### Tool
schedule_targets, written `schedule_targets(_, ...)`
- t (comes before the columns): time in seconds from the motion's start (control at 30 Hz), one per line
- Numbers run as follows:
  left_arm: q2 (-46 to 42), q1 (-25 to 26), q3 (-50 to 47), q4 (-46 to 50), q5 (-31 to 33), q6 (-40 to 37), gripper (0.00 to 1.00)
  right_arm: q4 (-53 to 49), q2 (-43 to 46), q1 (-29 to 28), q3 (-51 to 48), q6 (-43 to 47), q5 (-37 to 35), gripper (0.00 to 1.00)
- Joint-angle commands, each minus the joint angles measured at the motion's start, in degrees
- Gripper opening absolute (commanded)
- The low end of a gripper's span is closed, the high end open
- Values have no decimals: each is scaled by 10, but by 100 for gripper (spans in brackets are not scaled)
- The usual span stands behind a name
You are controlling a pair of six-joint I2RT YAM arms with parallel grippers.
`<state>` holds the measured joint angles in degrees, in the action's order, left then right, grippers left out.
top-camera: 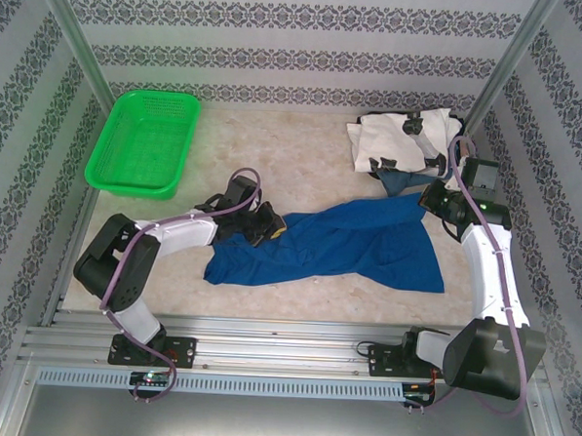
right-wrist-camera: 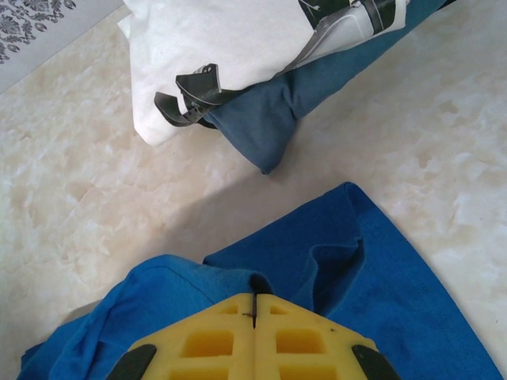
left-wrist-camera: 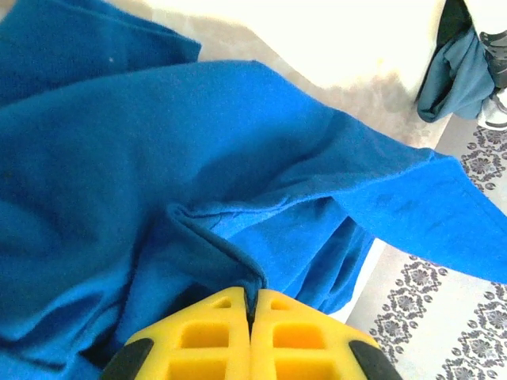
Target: Fold and stack the t-shirts
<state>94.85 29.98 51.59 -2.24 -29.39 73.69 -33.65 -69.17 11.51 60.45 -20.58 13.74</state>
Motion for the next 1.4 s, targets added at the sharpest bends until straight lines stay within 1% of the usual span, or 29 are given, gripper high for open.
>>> schedule_targets(0.0, -41, -10, -5, 4, -10, -25, 0, -5, 12, 2, 8, 4, 3, 0)
schedule_targets(0.07, -76, -27, 11, 47, 2, -55, 0, 0, 19, 3, 19, -1, 20, 0)
schedule_targets(0.17, -138, -70, 69, 152, 26, -118, 0, 15, 33, 3, 59, -18, 58, 0)
schedule_targets(0.23, -178, -104, 138, 249, 56, -181, 0, 18, 36, 4, 102, -31, 69, 0)
schedule_targets(0.33, -216, -153, 242, 361, 91, -260, 0, 21, 30, 3, 168, -44, 78, 0)
schedule_targets(0.4, -236, -186, 299, 411, 109, -296, 0, 31, 27, 8, 205, -60, 89, 0)
schedule_targets(0.5, -260, -232, 371, 452, 122, -338, 0, 42, 17, 14, 264, -85, 111, 0)
schedule_targets(0.57, -262, -251, 417, 469, 119, -364, 0, 50, 9, 19, 302, -101, 125, 0)
schedule_targets(0.63, -262, -255, 453, 466, 110, -397, 0, 52, 2, 20, 342, -110, 134, 0)
schedule_targets(0.77, -268, -267, 497, 459, 122, -442, 0, 56, 1, 23, 393, -121, 146, 0)
schedule_targets(0.87, -271, -279, 521, 450, 114, -468, 0, 62, 11, 26, 418, -131, 154, 0)
schedule_targets(0.93, -274, -280, 541, 452, 120, -493, 0, 61, 21, 26, 434, -138, 157, 0)
schedule_targets(1.03, -281, -282, 561, 452, 135, -525, 0, 63, 36, 27, 458, -140, 162, 0)
schedule_targets(1.23, -280, -285, 591, 454, 140, -575, 0, 37, 37, 27, 524, -124, 154, 0)
schedule_targets(1.33, -280, -285, 592, 455, 143, -584, 0, 31, 37, 27, 530, -121, 152, 0)
schedule_targets(1.37, -278, -285, 590, 454, 131, -579, 0, 28, 38, 27, 526, -120, 150, 0)
